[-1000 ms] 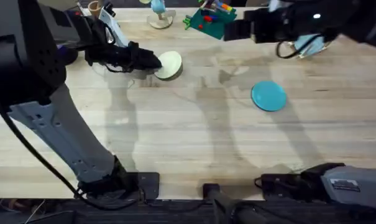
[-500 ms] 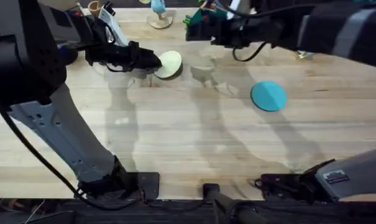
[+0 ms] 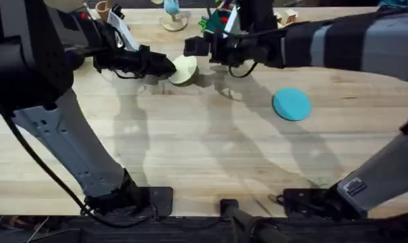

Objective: Pick up the plates from the table one by one and place each into a slot on the dish rack.

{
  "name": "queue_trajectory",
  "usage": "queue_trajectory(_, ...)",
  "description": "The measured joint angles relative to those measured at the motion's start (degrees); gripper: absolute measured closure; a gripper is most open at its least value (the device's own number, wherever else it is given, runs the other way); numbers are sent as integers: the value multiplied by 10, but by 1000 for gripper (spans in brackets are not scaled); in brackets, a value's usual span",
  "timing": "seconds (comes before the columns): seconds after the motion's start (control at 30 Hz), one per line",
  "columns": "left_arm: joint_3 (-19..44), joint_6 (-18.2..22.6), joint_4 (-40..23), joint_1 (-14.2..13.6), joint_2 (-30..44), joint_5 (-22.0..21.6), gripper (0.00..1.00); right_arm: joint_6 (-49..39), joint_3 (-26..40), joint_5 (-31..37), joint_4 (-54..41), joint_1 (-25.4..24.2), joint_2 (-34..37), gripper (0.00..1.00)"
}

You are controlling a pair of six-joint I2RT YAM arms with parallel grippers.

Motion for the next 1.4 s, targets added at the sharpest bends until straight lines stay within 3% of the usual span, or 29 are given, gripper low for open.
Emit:
queue_trajectory(0.27,0,0,0,0,0,0,959,40,0,-1,44,8,42,55)
queue_trajectory(0.6,0,0,0,0,0,0,960,102,1,-1,93,21,82,349)
queue_trajectory(0.8,0,0,0,0,0,0,960,118,1,-2,95,39,87,620)
queue_trajectory(0.9,0,0,-1,0,0,0,960,126,1,-8,95,41,90,939)
queue_trajectory(1.2,1,3,-7,2,0,0,960,133,4,-14,98,37,90,972)
queue_trajectory(1.4,2,20,-53,2,-12,-19,960,108,4,-20,72,32,79,970)
